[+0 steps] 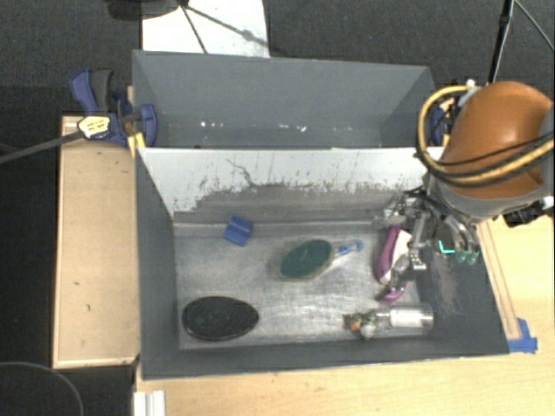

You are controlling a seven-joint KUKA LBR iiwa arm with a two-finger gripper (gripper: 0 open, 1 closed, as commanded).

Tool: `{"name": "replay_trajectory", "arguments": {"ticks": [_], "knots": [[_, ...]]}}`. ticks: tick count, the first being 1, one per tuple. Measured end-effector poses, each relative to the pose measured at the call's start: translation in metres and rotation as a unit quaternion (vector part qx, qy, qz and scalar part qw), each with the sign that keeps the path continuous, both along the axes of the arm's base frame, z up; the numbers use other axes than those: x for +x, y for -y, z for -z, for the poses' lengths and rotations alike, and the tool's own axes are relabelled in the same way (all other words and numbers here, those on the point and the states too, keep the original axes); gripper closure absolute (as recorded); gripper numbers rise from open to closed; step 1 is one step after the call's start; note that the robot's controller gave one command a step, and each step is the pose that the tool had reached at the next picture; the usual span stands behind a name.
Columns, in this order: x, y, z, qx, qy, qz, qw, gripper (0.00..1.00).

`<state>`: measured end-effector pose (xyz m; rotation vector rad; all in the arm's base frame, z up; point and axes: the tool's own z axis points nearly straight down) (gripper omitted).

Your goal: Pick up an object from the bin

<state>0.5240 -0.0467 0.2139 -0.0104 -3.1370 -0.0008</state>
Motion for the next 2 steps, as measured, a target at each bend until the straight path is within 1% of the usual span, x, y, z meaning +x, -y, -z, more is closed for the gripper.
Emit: {"name": "replay_trajectory", "arguments": {"ticks": [1,2], "knots": [[0.0575,-0.0167,0.1433,0.0,0.0059,-0.097,0.9952,0.0],[0.0604,-0.0169,0.1381,-0.001,0.0116,-0.098,0.9951,1.0]]}}
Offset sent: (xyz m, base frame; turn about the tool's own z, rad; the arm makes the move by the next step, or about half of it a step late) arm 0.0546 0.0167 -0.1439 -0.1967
